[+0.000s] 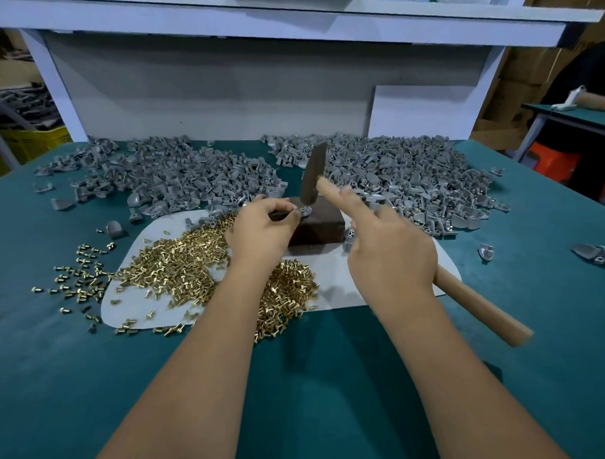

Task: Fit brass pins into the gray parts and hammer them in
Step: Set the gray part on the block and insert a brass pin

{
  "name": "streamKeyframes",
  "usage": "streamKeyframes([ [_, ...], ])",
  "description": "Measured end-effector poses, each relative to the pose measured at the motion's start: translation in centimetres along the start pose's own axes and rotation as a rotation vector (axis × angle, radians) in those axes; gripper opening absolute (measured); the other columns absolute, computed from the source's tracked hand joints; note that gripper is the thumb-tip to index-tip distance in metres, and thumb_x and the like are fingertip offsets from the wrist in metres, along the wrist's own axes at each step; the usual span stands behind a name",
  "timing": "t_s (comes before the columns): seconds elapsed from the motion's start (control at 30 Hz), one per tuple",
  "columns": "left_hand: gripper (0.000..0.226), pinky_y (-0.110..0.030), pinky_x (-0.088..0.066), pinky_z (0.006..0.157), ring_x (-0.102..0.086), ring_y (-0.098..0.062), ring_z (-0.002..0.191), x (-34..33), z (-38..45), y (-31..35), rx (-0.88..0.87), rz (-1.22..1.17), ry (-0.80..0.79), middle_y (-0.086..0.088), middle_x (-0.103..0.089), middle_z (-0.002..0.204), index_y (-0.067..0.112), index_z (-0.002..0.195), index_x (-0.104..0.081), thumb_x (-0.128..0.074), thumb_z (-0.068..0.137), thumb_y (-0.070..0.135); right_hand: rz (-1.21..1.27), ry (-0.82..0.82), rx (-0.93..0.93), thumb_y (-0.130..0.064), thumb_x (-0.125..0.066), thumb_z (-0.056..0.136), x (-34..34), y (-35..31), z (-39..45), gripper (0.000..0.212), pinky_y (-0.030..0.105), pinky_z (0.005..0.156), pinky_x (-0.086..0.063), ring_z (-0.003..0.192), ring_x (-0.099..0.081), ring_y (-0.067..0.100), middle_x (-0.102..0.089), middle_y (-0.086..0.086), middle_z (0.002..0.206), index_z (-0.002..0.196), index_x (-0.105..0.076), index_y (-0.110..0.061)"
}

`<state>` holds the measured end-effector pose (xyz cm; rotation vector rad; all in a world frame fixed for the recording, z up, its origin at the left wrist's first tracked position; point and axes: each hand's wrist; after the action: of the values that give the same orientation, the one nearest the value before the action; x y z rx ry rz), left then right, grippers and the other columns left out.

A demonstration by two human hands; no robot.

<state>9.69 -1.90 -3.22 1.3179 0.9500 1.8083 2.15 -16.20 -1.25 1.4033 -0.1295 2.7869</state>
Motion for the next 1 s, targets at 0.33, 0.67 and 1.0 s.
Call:
streamKeyframes([
  [0.33, 0.021, -0.049, -0.036, 0.108, -0.054, -0.017, 0.123, -0.2, 0.0, 0.0, 0.020, 0.016, 0.014, 0.011, -0.066, 0.123, 0.040, 0.068, -0.063, -0.072, 0.087, 0.037, 0.045, 0.001, -0.037, -0.012, -0.059, 0.085, -0.2, -0.4, -0.1, 0.068, 0.031, 0.054, -0.028, 0.066, -0.041, 0.024, -0.058, 0.010, 0.090, 0.145, -0.034, -0.033],
  [0.67, 0.014, -0.046, -0.032, 0.110, -0.055, -0.014, 0.118, -0.4, 0.1, 0.0, 0.008, 0.076, 0.042, 0.017, -0.065, 0.114, 0.039, 0.075, -0.065, -0.071, 0.088, 0.038, 0.117, 0.205, -0.033, 0.000, -0.069, 0.073, 0.0, -0.8, -0.4, 0.071, 0.028, 0.049, -0.026, 0.057, -0.033, 0.022, -0.053, 0.013, 0.073, 0.138, -0.050, -0.022],
  [1.0, 0.013, -0.050, -0.036, 0.107, -0.054, -0.014, 0.114, 0.7, 0.4, -0.3, -0.031, -0.041, -0.081, 0.023, -0.062, 0.111, 0.038, 0.074, -0.068, -0.071, 0.087, 0.036, -0.004, -0.118, -0.254, -0.011, -0.052, 0.089, -0.9, 1.4, 1.2, 0.056, 0.033, 0.055, -0.031, 0.067, -0.048, 0.030, -0.049, 0.013, 0.107, 0.140, -0.032, -0.025],
])
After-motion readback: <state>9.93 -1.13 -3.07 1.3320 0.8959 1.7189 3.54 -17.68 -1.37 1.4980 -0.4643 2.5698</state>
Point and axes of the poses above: each hand's wrist, its own z-axis towards the middle knuckle, its own x-axis out of the back of the hand, y = z × x
